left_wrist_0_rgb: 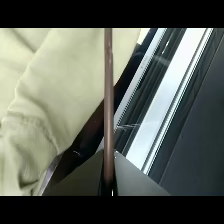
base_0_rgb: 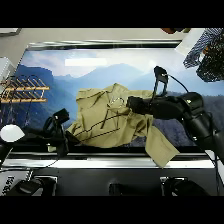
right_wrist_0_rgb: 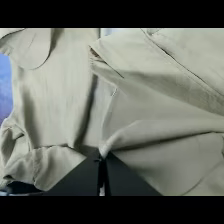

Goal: Fold the clothes and pants, and hang the long-sleeved shirts on hangers.

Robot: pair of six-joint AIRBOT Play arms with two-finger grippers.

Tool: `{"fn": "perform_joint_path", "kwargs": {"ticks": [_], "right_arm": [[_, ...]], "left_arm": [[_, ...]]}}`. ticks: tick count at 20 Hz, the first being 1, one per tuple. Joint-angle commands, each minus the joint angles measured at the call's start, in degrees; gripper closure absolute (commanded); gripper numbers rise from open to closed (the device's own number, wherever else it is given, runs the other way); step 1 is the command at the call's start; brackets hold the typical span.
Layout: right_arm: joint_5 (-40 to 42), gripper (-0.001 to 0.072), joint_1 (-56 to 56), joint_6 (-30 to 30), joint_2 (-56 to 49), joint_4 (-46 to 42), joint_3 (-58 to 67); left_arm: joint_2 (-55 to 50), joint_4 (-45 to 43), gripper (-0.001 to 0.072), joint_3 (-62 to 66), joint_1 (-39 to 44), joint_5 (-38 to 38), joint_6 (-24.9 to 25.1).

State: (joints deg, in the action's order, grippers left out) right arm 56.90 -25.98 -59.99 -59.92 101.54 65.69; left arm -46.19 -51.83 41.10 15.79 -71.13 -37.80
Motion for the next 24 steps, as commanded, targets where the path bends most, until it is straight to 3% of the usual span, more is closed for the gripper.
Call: {"fn": "perform_joint_path", "kwargs": {"ticks": [1,12,13,19,23,24], "right_arm": [[1.05,0.0684,-0.04,-1.09,1.46,1.62,0.07],[1.51,0.0683,-0.04,-2.21,1.95,2.99,0.07],[1.49,0.0660,-0.04,-2.19,1.95,3.02,0.04],[1.57,0.0338,-0.04,-0.96,1.97,2.99,0.07],[2.56,0.0332,0.13,1.20,3.23,1.77,0.07],[3.98,0.0331,0.13,4.76,4.11,-1.90,0.20]], "left_arm": [[-2.82,2.14,0.0693,0.02,1.92,3.56,1.07],[-8.85,11.91,0.0692,0.02,5.01,11.91,4.87],[-9.07,12.50,0.0692,0.02,5.01,12.13,4.87],[-9.29,13.05,0.0692,0.02,5.01,12.17,4.87],[-9.29,13.05,0.0692,0.02,5.01,12.28,4.85],[-9.29,13.05,0.0692,0.02,5.01,12.28,4.85]]}}
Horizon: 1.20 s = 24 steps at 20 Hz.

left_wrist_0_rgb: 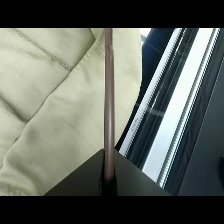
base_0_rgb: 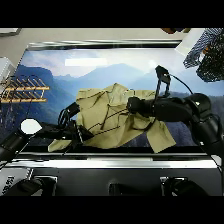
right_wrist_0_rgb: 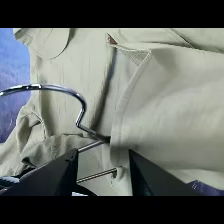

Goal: Fold the clothes and pants, and hang the long-sleeved shirts on hangers.

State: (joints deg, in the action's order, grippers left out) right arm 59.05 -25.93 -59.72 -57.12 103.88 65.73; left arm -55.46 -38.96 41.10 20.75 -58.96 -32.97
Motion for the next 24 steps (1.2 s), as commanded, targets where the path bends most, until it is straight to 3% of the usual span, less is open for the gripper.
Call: {"fn": "perform_joint_path", "kwargs": {"ticks": [1,3,4,5,6,7,8,11,12,13,15,18,24], "right_arm": [[3.96,0.0330,0.09,8.94,2.27,-9.31,0.39],[10.34,0.0305,2.49,17.42,4.02,-18.91,1.60],[13.20,0.0285,5.46,17.49,4.13,-19.30,2.36],[15.61,0.0285,9.42,14.67,3.80,-16.63,3.04],[17.57,0.0284,14.75,6.78,2.60,-10.38,3.65],[19.19,0.0284,20.13,-5.22,0.70,-2.40,4.20],[20.57,0.0285,24.96,-22.88,-1.55,5.22,4.48],[22.45,0.0283,28.89,-75.34,-4.68,5.70,4.48],[19.80,0.0284,28.89,-87.56,-4.87,5.22,4.37],[16.06,0.0284,28.89,-94.29,-5.35,5.44,4.31],[14.12,0.0283,28.89,-98.86,-7.69,6.23,4.31],[19.04,0.0237,28.89,-103.84,-13.14,7.93,4.31],[11.28,0.0172,28.87,-105.59,-17.11,11.74,4.31]], "left_arm": [[-0.02,0.17,0.0692,0.02,0.04,0.11,0.02],[-0.02,0.17,0.0692,0.02,0.02,0.11,0.02],[-0.02,0.17,0.0692,0.02,0.02,0.13,0.02],[-0.02,0.17,0.0692,0.02,0.02,0.11,0.00],[-0.02,0.17,0.0692,0.02,0.02,0.11,0.00],[-0.02,0.17,0.0692,0.02,0.02,0.09,0.00],[-0.02,0.15,0.0692,0.02,0.02,0.09,0.00],[-0.02,0.17,0.0692,0.02,0.02,0.04,-0.02],[-0.02,0.17,0.0692,0.02,0.02,0.04,-0.02],[-0.02,0.17,0.0691,0.02,0.02,0.04,-0.02],[-0.02,0.15,0.0691,0.02,0.02,-0.04,-0.02],[-0.02,0.15,0.0691,0.02,0.02,-0.04,-0.02],[-0.02,0.13,0.0690,0.02,0.02,-0.04,0.00]]}}
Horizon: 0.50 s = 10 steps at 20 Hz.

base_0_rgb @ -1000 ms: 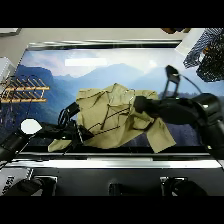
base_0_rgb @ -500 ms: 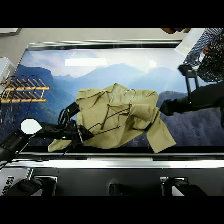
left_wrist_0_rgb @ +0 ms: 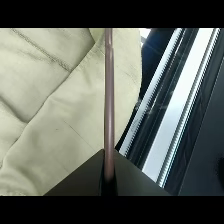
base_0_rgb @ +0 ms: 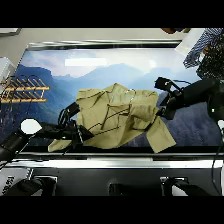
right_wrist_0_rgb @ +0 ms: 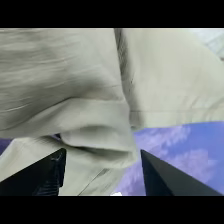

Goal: Fold the clothes and pants, and hang the long-sleeved shirts on hangers.

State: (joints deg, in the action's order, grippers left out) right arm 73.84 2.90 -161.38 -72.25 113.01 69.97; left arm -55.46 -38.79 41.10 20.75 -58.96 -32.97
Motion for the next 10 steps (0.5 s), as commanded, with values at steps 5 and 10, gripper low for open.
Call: {"fn": "perform_joint_path", "kwargs": {"ticks": [5,10], "right_arm": [[-3.65,0.0172,0.00,-4.31,-4.74,5.64,0.07],[-3.21,0.0172,0.00,-4.33,-7.50,9.01,0.07]], "left_arm": [[-0.02,-0.44,0.0690,0.02,0.02,-0.04,0.00],[-0.02,-0.44,0.0690,0.02,0.02,-0.04,0.00]]}}
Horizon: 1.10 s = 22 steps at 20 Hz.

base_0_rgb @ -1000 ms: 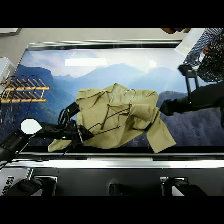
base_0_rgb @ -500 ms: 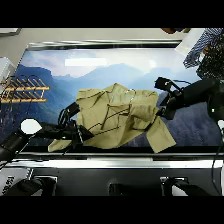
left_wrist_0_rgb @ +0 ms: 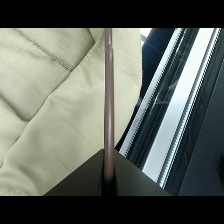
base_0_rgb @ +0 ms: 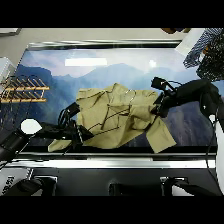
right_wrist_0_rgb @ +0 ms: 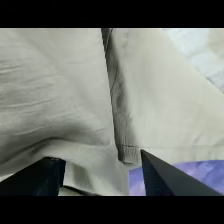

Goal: Fold the clothes and pants, and hang the long-sleeved shirts on hangers.

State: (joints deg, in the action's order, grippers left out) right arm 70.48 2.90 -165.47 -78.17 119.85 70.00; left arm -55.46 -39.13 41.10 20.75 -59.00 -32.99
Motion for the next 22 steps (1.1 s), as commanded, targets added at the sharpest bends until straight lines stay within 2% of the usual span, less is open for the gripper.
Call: {"fn": "perform_joint_path", "kwargs": {"ticks": [1,5,8,11,12,14,18,21,22], "right_arm": [[0.13,0.0172,0.00,-0.24,-2.16,2.73,0.02],[0.81,0.0173,0.00,-0.48,-4.04,5.18,0.02],[1.95,0.0210,0.00,-3.48,-4.61,6.29,-0.02],[2.84,0.0380,0.00,-3.43,-4.81,6.54,-0.02],[3.58,0.0456,0.00,-3.67,-4.79,6.51,-0.02],[5.68,0.0684,0.00,-3.87,-4.79,6.34,-0.02],[8.81,0.0685,0.02,-3.85,-3.93,5.01,-0.02],[9.18,0.0689,0.02,-2.60,-1.11,3.04,-0.02],[9.77,0.0690,0.02,-1.18,-0.13,2.12,-0.02]], "left_arm": [[-0.02,-0.09,0.0690,0.02,0.02,0.00,0.02],[-0.02,-0.09,0.0690,0.02,0.02,0.00,0.02],[-0.02,-0.09,0.0690,0.02,0.02,0.00,0.02],[-0.02,-0.07,0.0690,0.02,0.02,0.00,0.00],[-0.02,-0.07,0.0689,0.02,0.02,0.00,0.00],[-0.02,-0.07,0.0689,0.02,0.02,0.00,0.00],[0.00,-0.07,0.0686,0.02,0.02,-0.02,-0.04],[0.00,-0.09,0.0644,0.02,-0.02,0.00,-1.09],[0.00,-0.07,0.0605,0.02,-0.02,0.00,-1.16]]}}
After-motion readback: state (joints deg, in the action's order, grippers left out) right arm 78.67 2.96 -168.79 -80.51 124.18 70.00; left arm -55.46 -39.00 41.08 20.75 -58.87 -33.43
